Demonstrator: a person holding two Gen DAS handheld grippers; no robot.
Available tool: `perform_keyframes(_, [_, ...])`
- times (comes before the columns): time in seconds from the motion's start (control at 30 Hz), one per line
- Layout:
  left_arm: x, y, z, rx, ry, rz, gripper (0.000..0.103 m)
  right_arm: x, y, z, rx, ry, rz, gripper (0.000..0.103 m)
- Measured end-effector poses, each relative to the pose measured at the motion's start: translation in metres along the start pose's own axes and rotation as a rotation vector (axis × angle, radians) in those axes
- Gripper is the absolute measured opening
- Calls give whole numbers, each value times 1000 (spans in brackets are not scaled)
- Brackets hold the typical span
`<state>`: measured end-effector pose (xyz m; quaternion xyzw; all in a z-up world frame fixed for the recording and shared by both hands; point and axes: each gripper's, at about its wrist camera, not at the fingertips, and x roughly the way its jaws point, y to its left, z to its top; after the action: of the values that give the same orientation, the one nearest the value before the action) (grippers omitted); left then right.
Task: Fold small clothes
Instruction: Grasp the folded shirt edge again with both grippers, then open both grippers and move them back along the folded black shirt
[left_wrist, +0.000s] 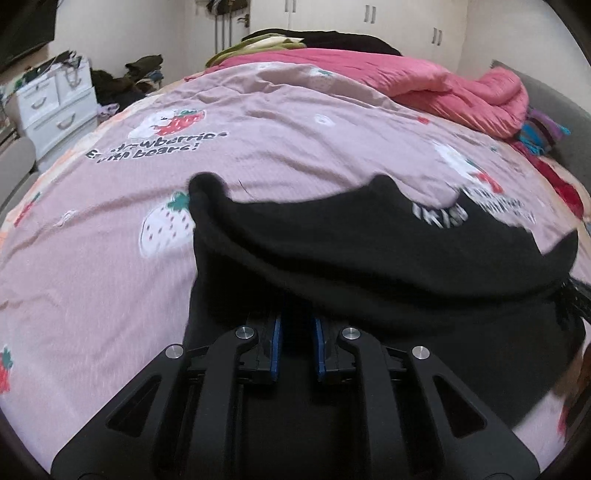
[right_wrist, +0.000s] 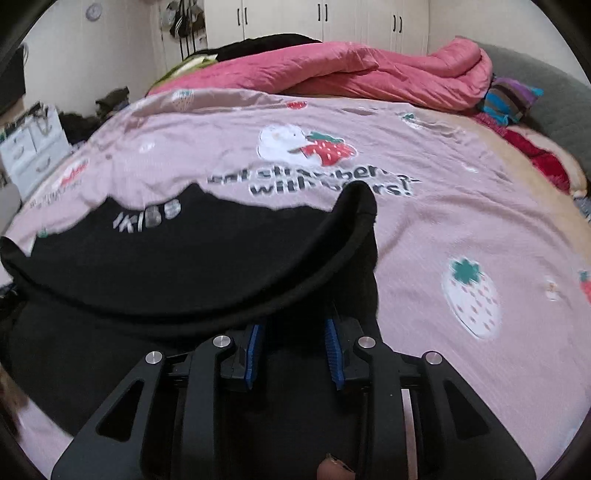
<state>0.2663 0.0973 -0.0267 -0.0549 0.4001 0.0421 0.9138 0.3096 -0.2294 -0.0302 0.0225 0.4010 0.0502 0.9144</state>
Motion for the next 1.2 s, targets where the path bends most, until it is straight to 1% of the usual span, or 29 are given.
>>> perform_keyframes(0.07, [8, 9, 10, -53, 4, -25, 8, 6, -5, 11, 26, -23, -5, 28])
perform_keyframes(0.13, [6, 16, 18, -84, -23, -19, 11, 6, -12, 18, 60, -46, -16, 28])
perform_keyframes(0.2, [1, 26, 23, -120, -67, -2, 29, 1, -26, 22, 106, -72, -18, 28])
perform_keyframes(0.27, [-4, 40, 23, -169, -83, 2, 36, -2, -37, 23, 129, -81, -31, 30])
perform_keyframes(0.3, [-6, 44, 23, -183, -85, 4, 40, -3, -42, 24, 129, -77, -40, 32])
perform_keyframes(0.33, [-8, 49, 23, -194, -86, 7, 43, -4, -45, 24, 126, -73, -42, 41])
perform_keyframes(0.37, [-8, 51, 25, -199, -85, 12, 49, -2, -49, 23, 120, -58, -45, 51])
perform_keyframes(0.4, [-6, 52, 26, -203, -76, 14, 53, 0, -50, 22, 116, -45, -46, 55])
perform_keyframes(0.43, [-4, 53, 25, -202, -62, 9, 53, 4, -51, 22, 110, -27, -42, 57])
perform_keyframes(0.53, [9, 50, 22, -183, -21, -2, 53, 14, -48, 17, 97, 8, -28, 57])
perform_keyframes(0.57, [13, 48, 21, -169, -9, -7, 49, 17, -45, 16, 89, 13, -27, 56])
perform_keyframes(0.6, [14, 46, 21, -160, -7, -12, 35, 18, -43, 16, 84, 10, -16, 52])
perform_keyframes(0.63, [15, 45, 20, -150, -9, -13, 26, 18, -42, 16, 84, 7, 0, 35])
perform_keyframes(0.67, [14, 41, 20, -130, -18, 0, 16, 17, -42, 15, 89, -2, 25, 14])
perform_keyframes(0.7, [12, 39, 20, -115, -27, 13, 9, 15, -40, 16, 85, -10, 20, 9])
perform_keyframes(0.77, [6, 36, 20, -92, -48, 17, 4, 8, -38, 16, 76, -30, 7, 6])
perform_keyframes(0.8, [2, 36, 21, -89, -62, 17, 3, 4, -38, 17, 78, -45, 2, 6])
perform_keyframes(0.97, [-27, 41, 30, -118, -140, 18, 3, -17, -41, 27, 109, -159, 12, 6])
perform_keyframes(1.03, [-28, 40, 32, -102, -155, 45, 3, -15, -41, 28, 115, -172, 6, 6])
perform_keyframes(1.13, [-15, 45, 30, -109, -127, 55, 3, -4, -38, 28, 92, -157, -24, 6])
perform_keyframes(1.2, [-3, 47, 26, -112, -93, 53, 3, 6, -37, 24, 80, -122, -43, 6])
